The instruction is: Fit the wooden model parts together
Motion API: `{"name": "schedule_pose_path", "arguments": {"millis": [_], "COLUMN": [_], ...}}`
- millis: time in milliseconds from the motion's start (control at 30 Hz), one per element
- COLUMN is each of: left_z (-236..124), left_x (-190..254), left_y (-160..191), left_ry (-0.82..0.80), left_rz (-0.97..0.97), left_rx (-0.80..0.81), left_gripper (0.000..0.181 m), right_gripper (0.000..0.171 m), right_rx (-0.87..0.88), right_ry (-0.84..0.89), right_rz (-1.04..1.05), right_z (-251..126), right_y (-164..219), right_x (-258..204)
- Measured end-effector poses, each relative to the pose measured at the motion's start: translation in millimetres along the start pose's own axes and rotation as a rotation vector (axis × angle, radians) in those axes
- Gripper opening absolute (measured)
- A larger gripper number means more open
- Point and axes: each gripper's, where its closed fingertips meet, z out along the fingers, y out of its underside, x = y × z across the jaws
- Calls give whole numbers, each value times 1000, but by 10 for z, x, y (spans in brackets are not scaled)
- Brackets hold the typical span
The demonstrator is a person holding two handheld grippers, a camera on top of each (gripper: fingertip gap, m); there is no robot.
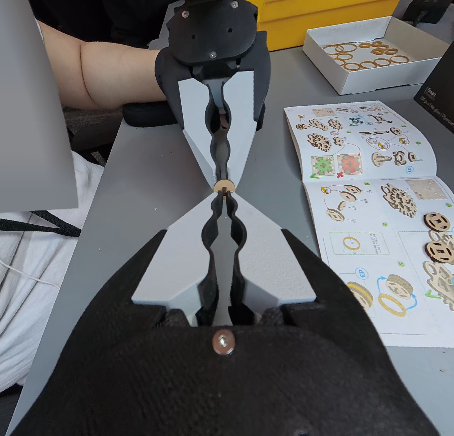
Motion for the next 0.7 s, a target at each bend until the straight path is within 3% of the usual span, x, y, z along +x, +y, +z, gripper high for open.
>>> {"name": "schedule_pose_path", "arguments": {"millis": [400, 700], "left_z": [28, 2], "left_x": [12, -34], "left_y": [25, -3], "left_ry": [5, -49], "left_rz": [-6, 27], "left_rx": [-17, -19], "left_gripper": [1, 5], "right_gripper": [1, 1], "right_rx": [-28, 102], "right_ry": [4, -95], "right_rz": [-9, 232], "right_z": [20, -94], "right_y": [35, -112], "right_x": [-12, 26]}}
